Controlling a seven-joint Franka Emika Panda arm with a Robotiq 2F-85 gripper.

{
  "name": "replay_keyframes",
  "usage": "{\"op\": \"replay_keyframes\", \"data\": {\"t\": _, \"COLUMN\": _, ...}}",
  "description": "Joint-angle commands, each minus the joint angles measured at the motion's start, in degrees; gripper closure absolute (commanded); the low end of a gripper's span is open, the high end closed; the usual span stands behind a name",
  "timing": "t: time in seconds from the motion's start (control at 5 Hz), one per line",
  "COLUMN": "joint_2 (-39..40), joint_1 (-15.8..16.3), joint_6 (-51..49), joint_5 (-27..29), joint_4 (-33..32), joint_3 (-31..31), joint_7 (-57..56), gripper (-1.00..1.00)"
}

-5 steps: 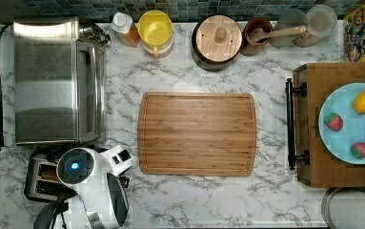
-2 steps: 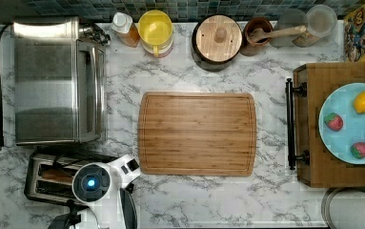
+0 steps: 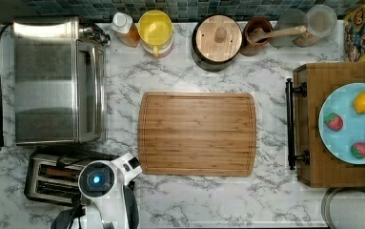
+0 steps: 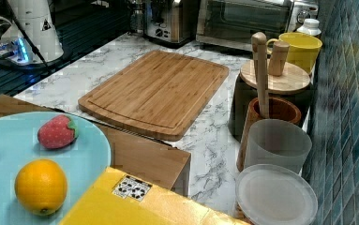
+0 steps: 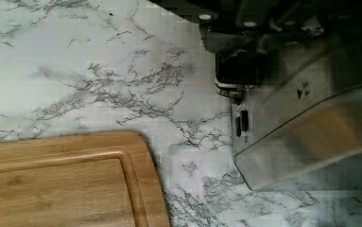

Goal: Turn on the toaster.

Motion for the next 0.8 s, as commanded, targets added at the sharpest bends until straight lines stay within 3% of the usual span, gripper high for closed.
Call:
{"op": "replay_keyframes", "data": {"t": 0.2, "joint_2": 11.4, "joint_1": 3.4, "joint_6": 4.4, "joint_5": 1.9, "joint_4": -4.3, "joint_3": 3.5, "joint_7": 2.3, "gripper": 1.00}}
{"op": "replay_keyframes", "data": {"t": 0.6, "joint_2": 10.4, "joint_1": 4.7, "joint_6": 7.2, "joint_5": 5.4, "joint_4": -7.5, "joint_3": 3.8, "joint_7": 1.2, "gripper": 1.00}}
{"op": "replay_keyframes", "data": {"t": 0.8, "joint_2": 10.2, "joint_1": 4.9, "joint_6": 6.5, "joint_5": 4.1, "joint_4": -7.1, "joint_3": 3.9, "joint_7": 0.2, "gripper": 1.00}}
